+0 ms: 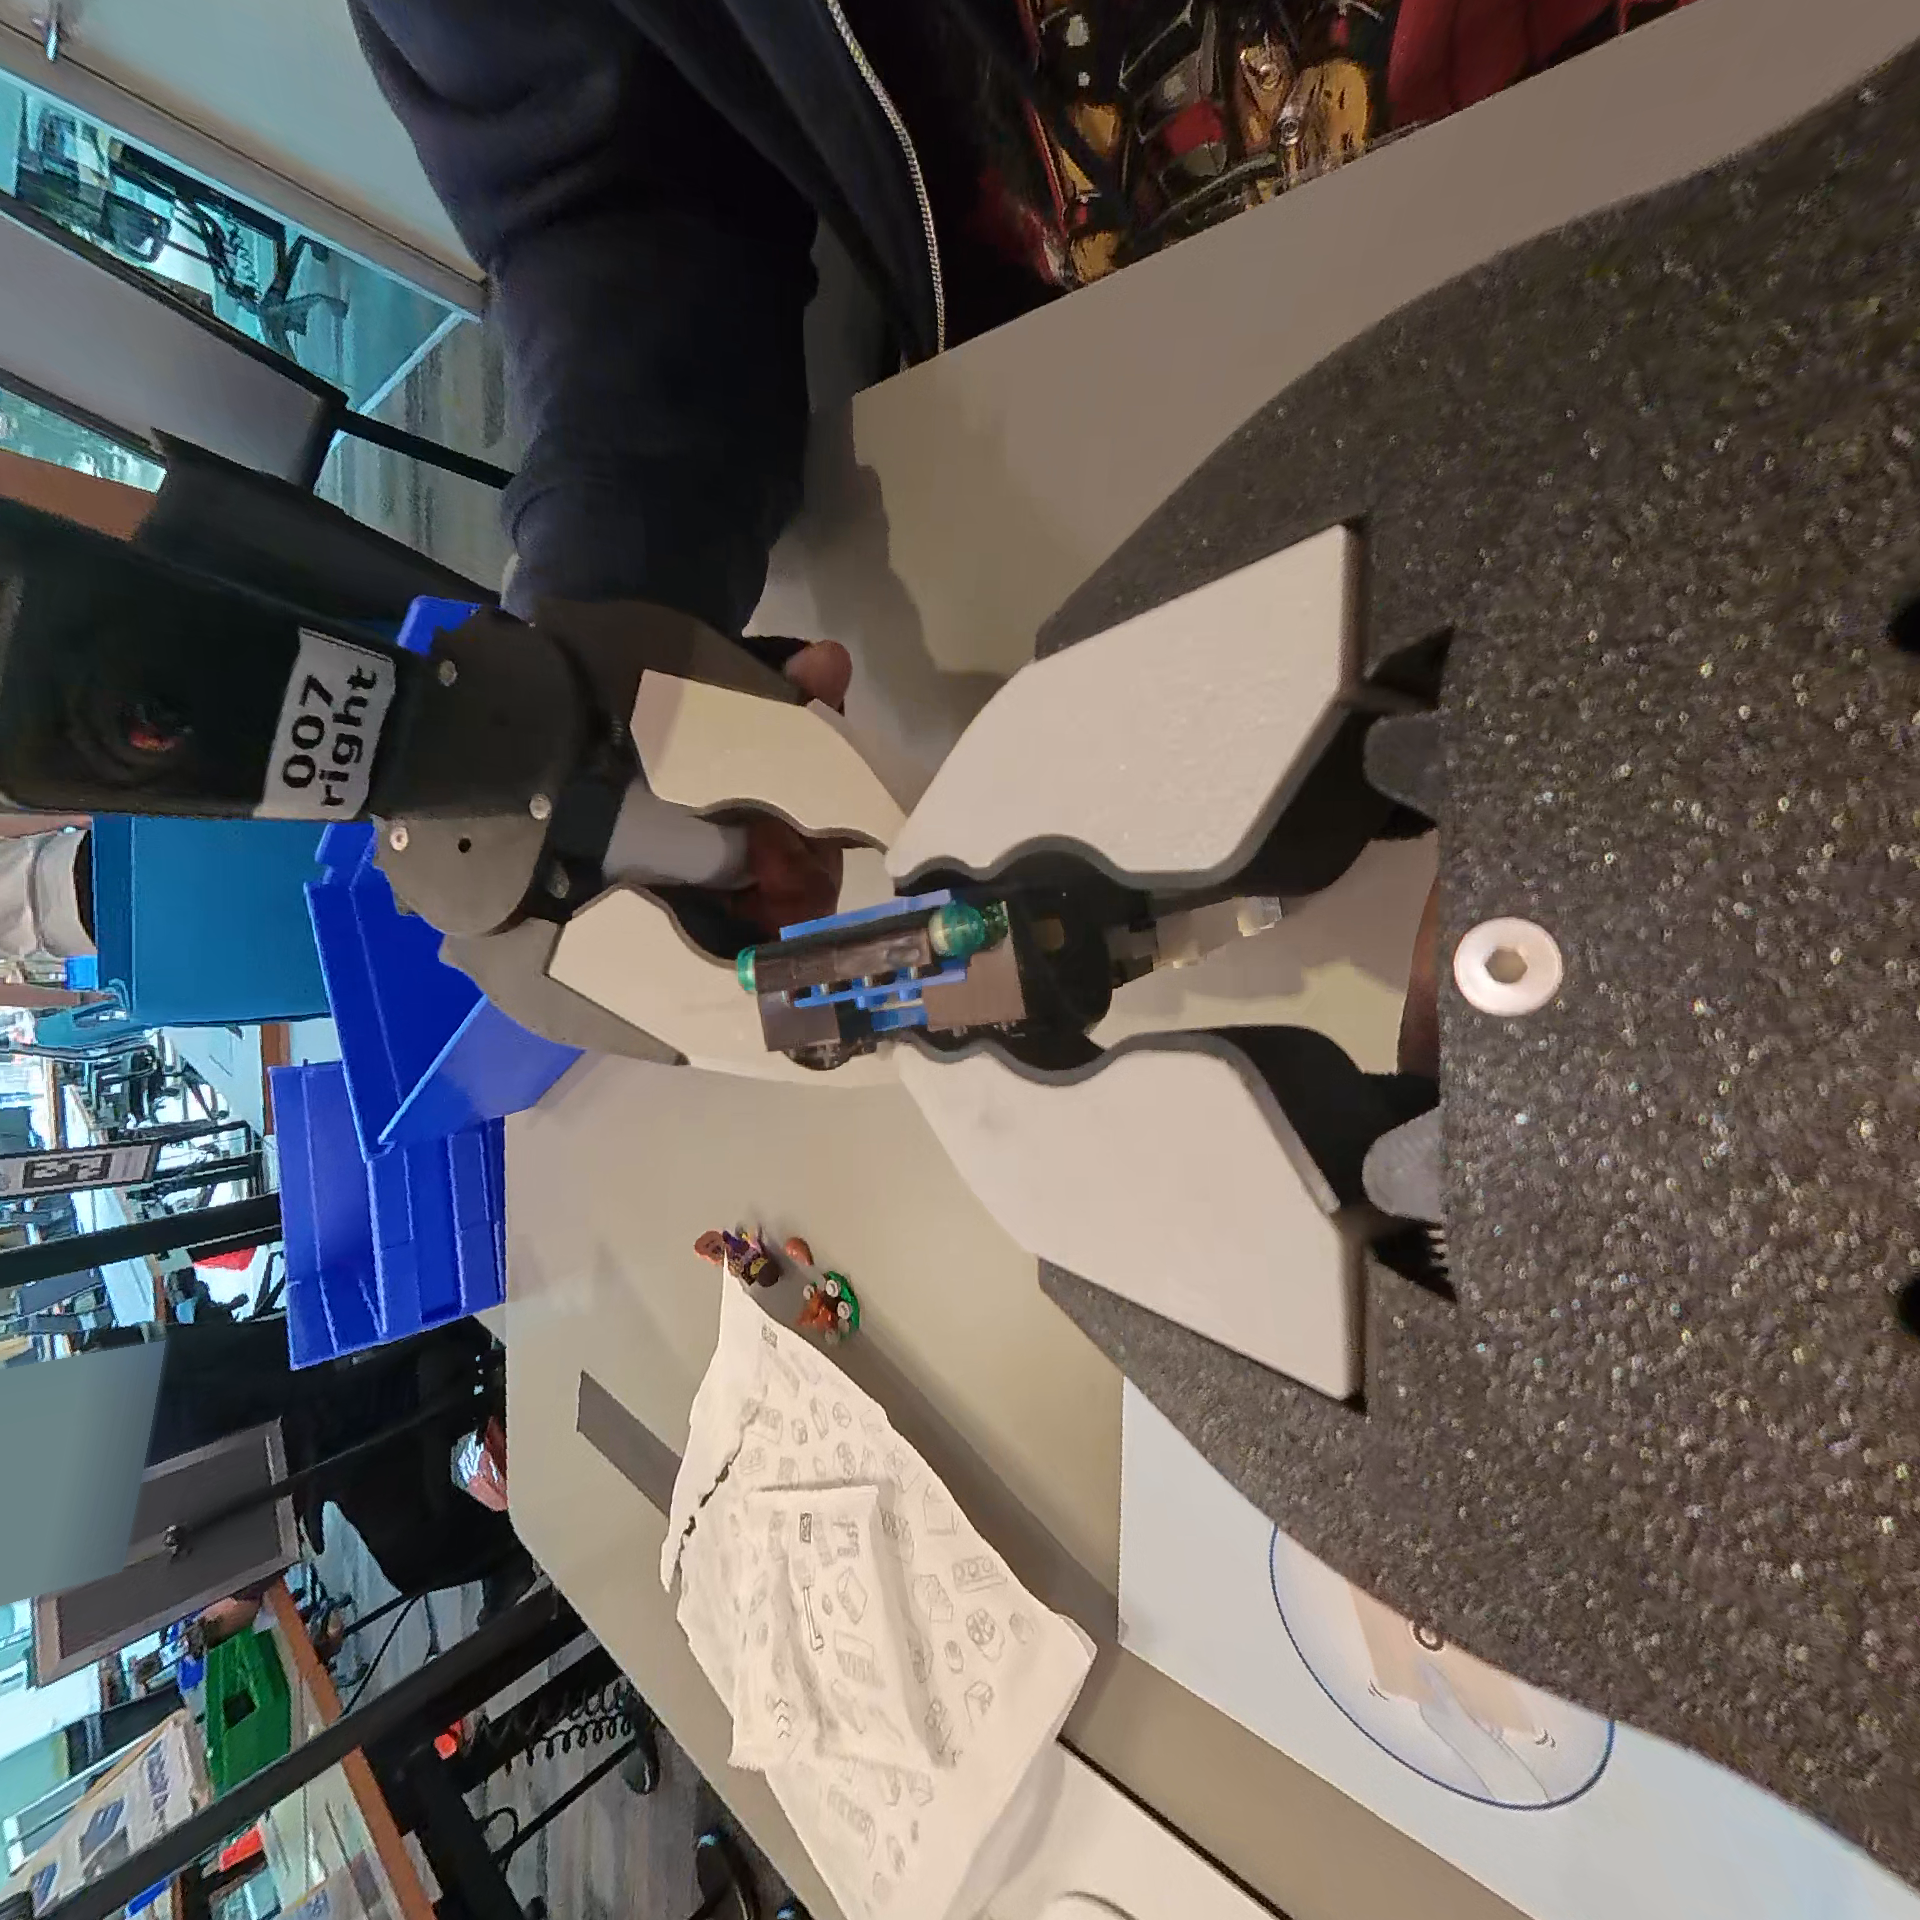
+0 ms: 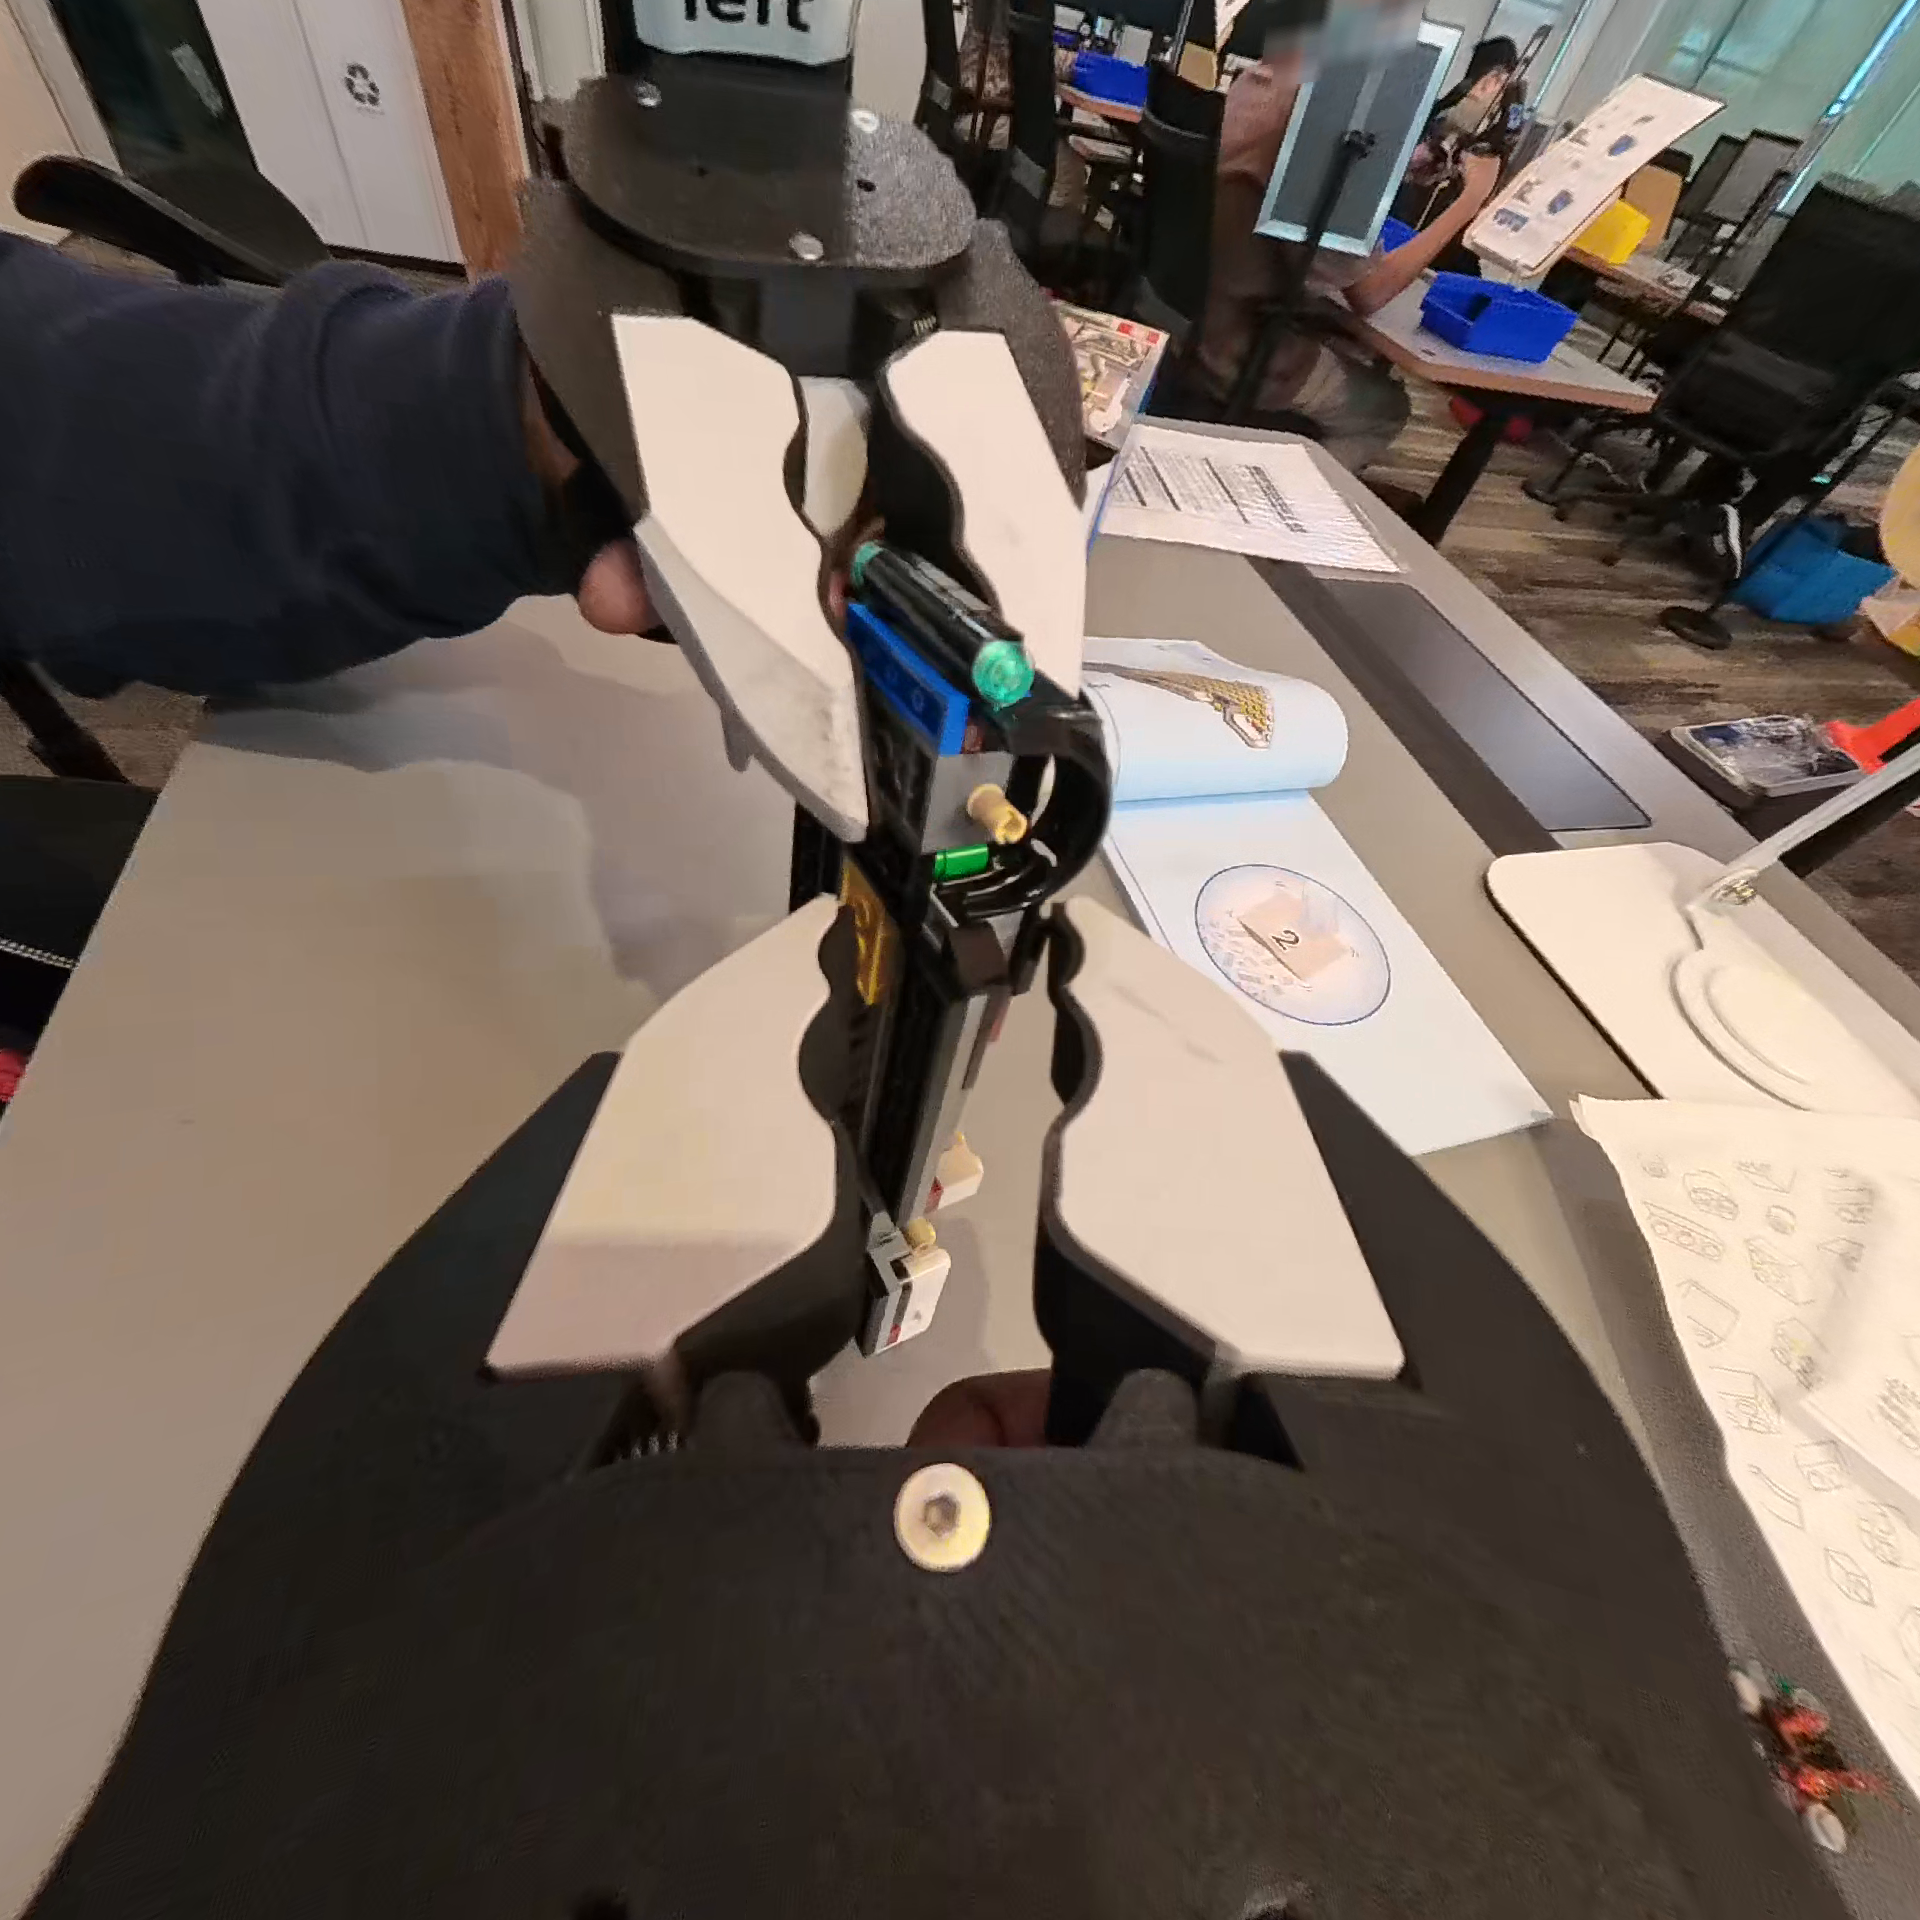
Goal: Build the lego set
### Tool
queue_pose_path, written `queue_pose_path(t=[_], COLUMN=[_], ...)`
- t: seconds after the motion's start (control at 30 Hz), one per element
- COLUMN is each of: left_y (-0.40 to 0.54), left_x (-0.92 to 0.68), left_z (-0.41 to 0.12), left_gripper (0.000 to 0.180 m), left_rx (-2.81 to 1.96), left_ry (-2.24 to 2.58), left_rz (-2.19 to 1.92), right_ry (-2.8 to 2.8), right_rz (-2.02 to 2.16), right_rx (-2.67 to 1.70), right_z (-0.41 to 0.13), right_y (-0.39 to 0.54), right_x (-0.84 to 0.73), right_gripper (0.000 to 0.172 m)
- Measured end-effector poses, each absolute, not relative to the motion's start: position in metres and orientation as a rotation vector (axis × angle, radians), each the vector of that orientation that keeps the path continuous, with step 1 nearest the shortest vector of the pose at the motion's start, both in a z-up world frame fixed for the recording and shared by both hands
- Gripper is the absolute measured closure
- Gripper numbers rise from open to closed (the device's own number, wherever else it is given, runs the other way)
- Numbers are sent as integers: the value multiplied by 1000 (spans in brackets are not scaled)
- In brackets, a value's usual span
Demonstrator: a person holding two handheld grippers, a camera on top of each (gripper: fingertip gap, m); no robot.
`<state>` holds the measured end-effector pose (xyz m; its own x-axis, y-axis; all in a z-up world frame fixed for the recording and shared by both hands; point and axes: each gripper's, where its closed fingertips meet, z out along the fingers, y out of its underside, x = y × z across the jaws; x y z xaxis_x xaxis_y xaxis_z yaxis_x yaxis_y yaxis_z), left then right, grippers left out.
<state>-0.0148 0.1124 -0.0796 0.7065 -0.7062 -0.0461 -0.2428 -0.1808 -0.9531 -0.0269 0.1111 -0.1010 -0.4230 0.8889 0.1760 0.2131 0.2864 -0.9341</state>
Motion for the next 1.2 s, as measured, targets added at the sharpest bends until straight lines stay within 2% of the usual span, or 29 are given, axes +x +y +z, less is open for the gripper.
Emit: queue_pose_path(t=[0.23,0.43,0.73,0.9,1.0,1.2], left_y=[121,129,131,134,134,129], left_x=[-9,-5,-6,-16,-30,-53], left_z=[-90,-91,-90,-89,-88,-81], left_gripper=[145,152,153,154,154,155], left_rx=[-1736,-1677,-1614,-1596,-1586,-1554], left_ry=[696,615,569,505,458,416], left_rz=[-551,-617,-644,-577,-503,-317], right_ry=[-1744,-1741,-1742,-1712,-1718,-1924], right_rz=[1270,1273,1252,1069,942,746], right_rx=[-1017,-1026,-1041,-1155,-1248,-1465], right_z=[-102,-104,-105,-108,-123,-195], right_y=[120,124,125,139,141,96], right_x=[-19,-17,-21,-14,0,18], right_gripper=[141,142,141,140,140,140])
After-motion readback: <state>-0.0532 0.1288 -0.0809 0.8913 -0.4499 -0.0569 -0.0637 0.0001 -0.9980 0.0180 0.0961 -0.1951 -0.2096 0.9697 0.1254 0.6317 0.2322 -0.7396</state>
